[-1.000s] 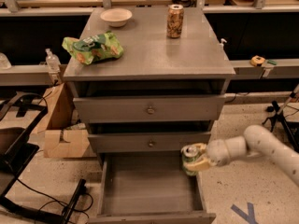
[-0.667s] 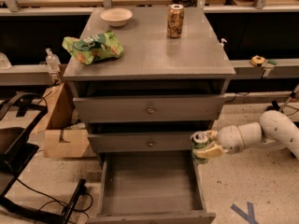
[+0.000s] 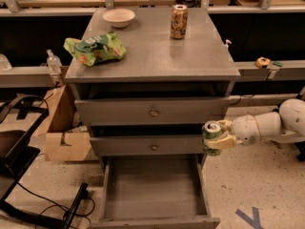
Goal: Pick green can from bottom drawer and place on counter
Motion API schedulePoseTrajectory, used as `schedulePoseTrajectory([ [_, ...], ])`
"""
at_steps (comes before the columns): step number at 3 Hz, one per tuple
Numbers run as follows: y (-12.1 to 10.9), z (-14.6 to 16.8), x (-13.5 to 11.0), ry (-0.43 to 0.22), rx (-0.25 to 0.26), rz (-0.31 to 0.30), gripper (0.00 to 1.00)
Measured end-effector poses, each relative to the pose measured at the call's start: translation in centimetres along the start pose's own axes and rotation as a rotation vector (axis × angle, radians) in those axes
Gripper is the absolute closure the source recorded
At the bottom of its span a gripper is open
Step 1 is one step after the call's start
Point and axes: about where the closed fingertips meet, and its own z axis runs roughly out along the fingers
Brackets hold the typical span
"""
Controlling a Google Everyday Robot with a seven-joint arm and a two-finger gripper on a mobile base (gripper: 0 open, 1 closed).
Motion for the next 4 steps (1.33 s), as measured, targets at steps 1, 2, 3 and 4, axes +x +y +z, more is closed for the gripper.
schedulePoseTrajectory([
  [1, 0.1, -1.5, -3.8, -0.020, -0.008, -0.020, 1.00],
  [2, 0.0, -5.1, -11.3, -0.049, 0.028, -0.030, 1.00],
  [3, -0.6, -9.2, -20.3, -0.076, 0.101, -0.037, 1.00],
  [4, -2.4, -11.3, -27.0, -0.119, 0.154, -0.055, 1.00],
])
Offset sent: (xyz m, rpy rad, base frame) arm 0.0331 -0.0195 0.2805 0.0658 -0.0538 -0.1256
